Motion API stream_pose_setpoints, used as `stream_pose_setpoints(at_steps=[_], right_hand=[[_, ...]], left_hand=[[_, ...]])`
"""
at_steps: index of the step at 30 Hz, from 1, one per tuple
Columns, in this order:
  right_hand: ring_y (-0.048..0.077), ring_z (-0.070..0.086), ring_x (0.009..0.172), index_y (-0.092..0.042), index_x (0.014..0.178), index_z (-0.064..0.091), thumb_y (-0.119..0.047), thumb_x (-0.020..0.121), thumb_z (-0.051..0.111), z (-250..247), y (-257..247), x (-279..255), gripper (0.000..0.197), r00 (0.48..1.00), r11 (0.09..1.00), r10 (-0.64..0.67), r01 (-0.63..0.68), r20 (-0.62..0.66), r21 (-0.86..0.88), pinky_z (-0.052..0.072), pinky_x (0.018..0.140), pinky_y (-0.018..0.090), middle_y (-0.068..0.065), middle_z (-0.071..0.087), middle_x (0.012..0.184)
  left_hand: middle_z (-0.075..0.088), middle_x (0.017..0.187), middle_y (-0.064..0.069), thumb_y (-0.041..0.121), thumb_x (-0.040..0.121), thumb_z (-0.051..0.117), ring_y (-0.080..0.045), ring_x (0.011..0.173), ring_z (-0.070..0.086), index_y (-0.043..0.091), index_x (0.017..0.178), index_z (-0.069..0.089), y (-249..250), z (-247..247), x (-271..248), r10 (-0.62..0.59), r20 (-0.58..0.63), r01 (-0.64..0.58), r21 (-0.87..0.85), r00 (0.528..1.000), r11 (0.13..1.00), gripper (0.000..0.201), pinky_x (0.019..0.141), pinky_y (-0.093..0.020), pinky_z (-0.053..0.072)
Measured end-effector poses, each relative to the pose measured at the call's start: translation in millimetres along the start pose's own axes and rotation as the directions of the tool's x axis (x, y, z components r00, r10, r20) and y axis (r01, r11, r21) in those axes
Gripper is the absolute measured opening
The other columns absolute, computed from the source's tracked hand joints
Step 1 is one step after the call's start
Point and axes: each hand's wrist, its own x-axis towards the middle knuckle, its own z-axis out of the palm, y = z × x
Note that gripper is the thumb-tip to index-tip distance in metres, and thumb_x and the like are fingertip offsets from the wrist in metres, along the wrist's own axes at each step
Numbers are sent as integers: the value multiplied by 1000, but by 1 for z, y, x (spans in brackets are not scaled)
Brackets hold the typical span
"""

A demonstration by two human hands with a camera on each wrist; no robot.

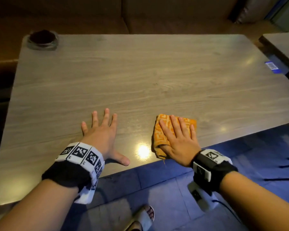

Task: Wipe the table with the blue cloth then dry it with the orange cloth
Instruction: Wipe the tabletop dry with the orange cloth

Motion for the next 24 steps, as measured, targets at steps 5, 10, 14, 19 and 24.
stream_pose_setpoints(at_steps=[5,10,14,19,24], right_hand=[[35,24,142,-35,149,20,-79,78,22,-7,-12,-8,84,999,1000,-9,9,34,-6,23,106,62,8,23,156],[34,25,142,-39,149,13,-82,78,5,-14,17,28,83,990,991,-132,132,42,-9,29,104,64,6,22,156],[35,46,130,-36,142,33,-82,74,22,-21,-3,115,84,998,997,56,-54,24,-53,37,96,65,7,43,146],[34,9,146,-42,149,5,-83,70,19,-24,-5,117,90,996,996,-86,86,-9,-34,10,111,61,4,9,160],[34,20,143,-40,149,10,-86,72,21,-23,16,125,90,974,973,-226,225,-20,-52,23,108,63,5,18,158]], left_hand=[[-46,151,-5,87,41,72,-39,142,-35,22,148,-35,-2,-1,0,4,15,-4,-8,1000,1000,164,117,-65,-6],[-46,151,-7,79,48,77,-41,141,-35,19,148,-35,6,-9,-2,-26,97,28,-18,995,999,162,118,-66,-3],[-29,162,-7,74,55,81,-46,148,-18,25,155,-21,24,-52,28,6,106,0,-58,994,998,151,118,-69,6],[-35,160,-3,78,42,83,-45,146,-25,28,155,-22,24,-100,99,-23,15,23,-16,1000,1000,162,111,-78,4],[-43,155,0,86,32,78,-44,143,-32,35,150,-31,12,-104,118,-40,9,40,-21,999,999,168,108,-80,-1]])
